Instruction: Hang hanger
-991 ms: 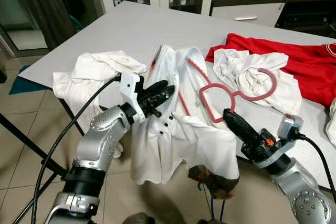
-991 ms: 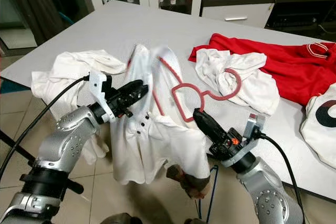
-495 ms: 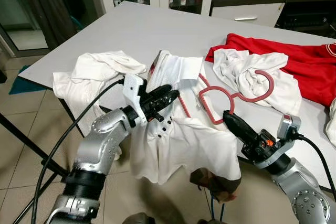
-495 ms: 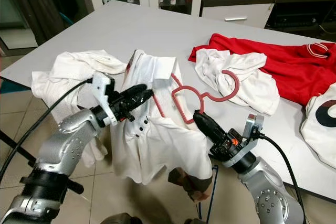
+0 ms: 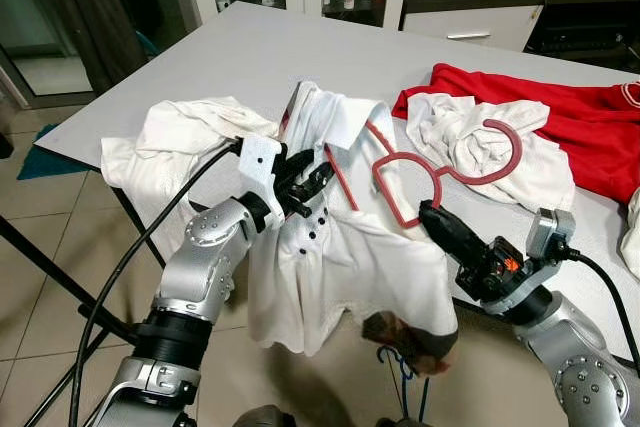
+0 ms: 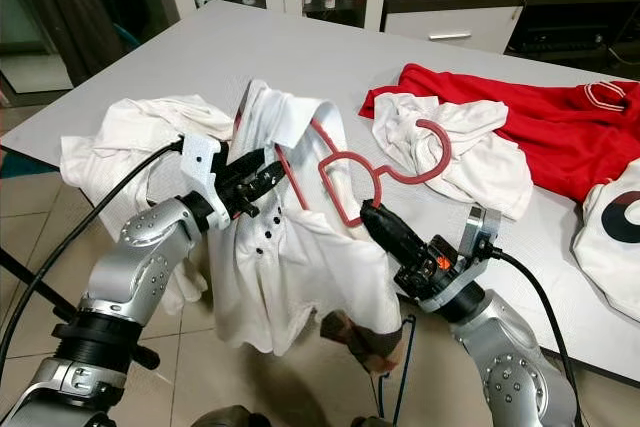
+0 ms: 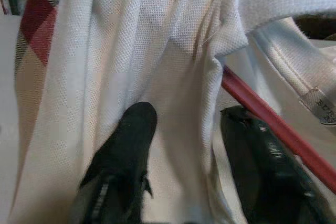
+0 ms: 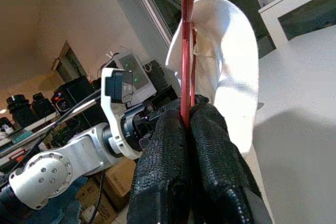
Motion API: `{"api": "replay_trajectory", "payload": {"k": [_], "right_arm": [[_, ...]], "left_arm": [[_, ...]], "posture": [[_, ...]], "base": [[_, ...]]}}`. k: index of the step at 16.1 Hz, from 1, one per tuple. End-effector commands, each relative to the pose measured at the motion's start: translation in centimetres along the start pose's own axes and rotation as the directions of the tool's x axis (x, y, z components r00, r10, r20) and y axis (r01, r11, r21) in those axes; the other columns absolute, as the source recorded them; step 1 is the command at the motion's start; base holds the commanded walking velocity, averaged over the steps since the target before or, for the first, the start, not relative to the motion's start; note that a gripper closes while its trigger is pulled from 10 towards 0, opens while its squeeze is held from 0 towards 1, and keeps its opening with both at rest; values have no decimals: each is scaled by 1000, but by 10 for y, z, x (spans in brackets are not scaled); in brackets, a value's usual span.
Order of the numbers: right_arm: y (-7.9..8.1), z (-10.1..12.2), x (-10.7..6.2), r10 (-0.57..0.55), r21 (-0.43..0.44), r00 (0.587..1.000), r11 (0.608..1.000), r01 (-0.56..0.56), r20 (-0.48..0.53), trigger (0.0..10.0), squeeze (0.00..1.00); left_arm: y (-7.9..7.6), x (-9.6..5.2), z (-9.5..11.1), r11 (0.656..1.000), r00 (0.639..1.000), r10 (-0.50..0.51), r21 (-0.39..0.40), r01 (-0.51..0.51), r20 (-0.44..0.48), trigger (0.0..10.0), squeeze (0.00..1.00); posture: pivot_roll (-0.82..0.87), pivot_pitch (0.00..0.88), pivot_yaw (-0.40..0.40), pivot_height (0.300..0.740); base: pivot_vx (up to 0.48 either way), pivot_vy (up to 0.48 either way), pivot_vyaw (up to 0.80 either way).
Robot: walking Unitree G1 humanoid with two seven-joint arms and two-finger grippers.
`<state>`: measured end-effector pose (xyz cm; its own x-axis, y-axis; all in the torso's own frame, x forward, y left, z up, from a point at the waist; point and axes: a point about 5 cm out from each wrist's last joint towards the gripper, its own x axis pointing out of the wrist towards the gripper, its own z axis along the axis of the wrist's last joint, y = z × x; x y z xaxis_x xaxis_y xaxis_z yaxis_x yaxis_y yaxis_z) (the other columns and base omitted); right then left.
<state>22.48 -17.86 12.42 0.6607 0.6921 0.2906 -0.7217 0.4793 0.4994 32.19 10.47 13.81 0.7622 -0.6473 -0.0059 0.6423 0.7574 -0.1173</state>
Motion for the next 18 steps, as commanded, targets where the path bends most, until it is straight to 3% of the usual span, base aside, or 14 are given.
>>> {"api": "replay_trajectory", "payload": {"k": [1, 2, 3, 4, 5, 7, 9, 16, 18], "right_arm": [[5, 7, 8, 37, -23, 999, 999, -37, 19, 10000, 0], [6, 9, 9, 42, -28, 999, 999, -41, 21, 10000, 0], [6, 10, 10, 45, -29, 999, 999, -45, 22, 10000, 0], [7, 10, 11, 47, -29, 999, 998, -47, 24, 10000, 0], [7, 11, 11, 48, -31, 999, 998, -47, 23, 10000, 0], [6, 12, 11, 46, -32, 999, 998, -45, 21, 10000, 0], [3, 11, 8, 36, -31, 999, 999, -35, 17, 10000, 0], [2, 7, 3, 29, -28, 1000, 999, -29, 2, 10000, 0], [-6, 3, -3, -23, -72, 999, 997, 21, -27, 10000, 0]], "left_arm": [[-4, 3, 6, 1000, 1000, -23, 16, 22, 19, 10000, 1000], [-2, 5, 5, 1000, 1000, 6, 22, -6, 15, 10000, 757], [0, 6, 5, 1000, 1000, 21, 22, -21, 17, 8510, 0], [1, 7, 5, 999, 999, 31, 18, -31, 22, 1255, 0], [-2, 8, 7, 1000, 999, 5, 16, -6, 37, 0, 0], [-4, 8, 9, 999, 999, -18, 33, 16, 49, 0, 0], [5, 5, 16, 996, 995, 18, 91, -27, 98, 0, 0], [21, 2, 30, 987, 982, 86, 122, -108, 170, 0, 0], [28, 1, 38, 982, 975, 111, 132, -138, 193, 0, 0]], "posture": [[-56, 0, 49, 740], [-56, 0, 48, 740], [-56, 0, 47, 740], [-56, 0, 47, 740], [-56, 0, 45, 740], [-56, 0, 44, 740], [-55, 0, 45, 740], [-51, 0, 49, 740], [-51, 0, 49, 740]], "base": [[0, 0, 0], [0, 0, 0], [0, 0, 0], [0, 0, 0], [0, 0, 0], [0, 0, 0], [0, 0, 0], [0, 0, 0], [0, 0, 0]]}}
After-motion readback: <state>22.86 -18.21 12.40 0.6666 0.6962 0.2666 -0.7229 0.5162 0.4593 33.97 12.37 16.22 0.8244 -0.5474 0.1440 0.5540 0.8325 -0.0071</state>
